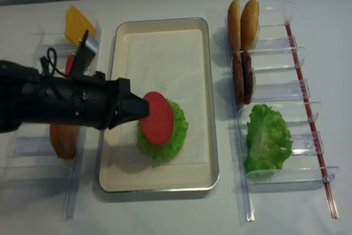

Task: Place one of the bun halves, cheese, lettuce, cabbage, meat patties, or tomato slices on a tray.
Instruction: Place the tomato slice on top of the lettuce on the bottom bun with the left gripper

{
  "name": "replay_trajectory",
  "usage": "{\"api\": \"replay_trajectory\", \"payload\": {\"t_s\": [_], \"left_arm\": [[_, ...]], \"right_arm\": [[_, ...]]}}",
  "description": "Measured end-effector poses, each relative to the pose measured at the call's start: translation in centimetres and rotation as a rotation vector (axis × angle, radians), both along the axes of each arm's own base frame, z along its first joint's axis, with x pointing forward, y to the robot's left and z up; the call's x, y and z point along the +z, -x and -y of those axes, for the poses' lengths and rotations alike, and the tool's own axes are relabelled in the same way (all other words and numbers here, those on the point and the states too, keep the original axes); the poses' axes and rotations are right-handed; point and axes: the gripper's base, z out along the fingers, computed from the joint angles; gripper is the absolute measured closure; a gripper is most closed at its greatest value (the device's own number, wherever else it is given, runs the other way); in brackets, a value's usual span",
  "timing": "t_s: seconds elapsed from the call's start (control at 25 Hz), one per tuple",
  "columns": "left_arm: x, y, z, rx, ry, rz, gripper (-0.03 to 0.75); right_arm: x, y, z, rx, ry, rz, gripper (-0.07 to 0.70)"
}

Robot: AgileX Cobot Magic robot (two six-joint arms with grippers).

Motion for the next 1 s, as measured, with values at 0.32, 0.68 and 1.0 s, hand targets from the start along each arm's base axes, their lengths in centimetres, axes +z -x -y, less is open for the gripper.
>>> {"api": "replay_trajectory", "payload": {"t_s": [0.32, 0.68, 1.0], "left_arm": [[-1.0, -0.8, 0.3, 0.014, 0.041, -0.012, 0.656], [-2.3, -1.4, 0.4, 0.022, 0.051, -0.050, 0.656], [-3.1, -1.7, 0.5, 0.014, 0.059, -0.074, 0.656]], "right_arm": [[0.0, 0.0, 0.0, 0.001, 0.001, 0.000, 0.447], [0.0, 0.0, 0.0, 0.001, 0.001, 0.000, 0.447], [0.0, 0.0, 0.0, 0.001, 0.001, 0.000, 0.447]]}}
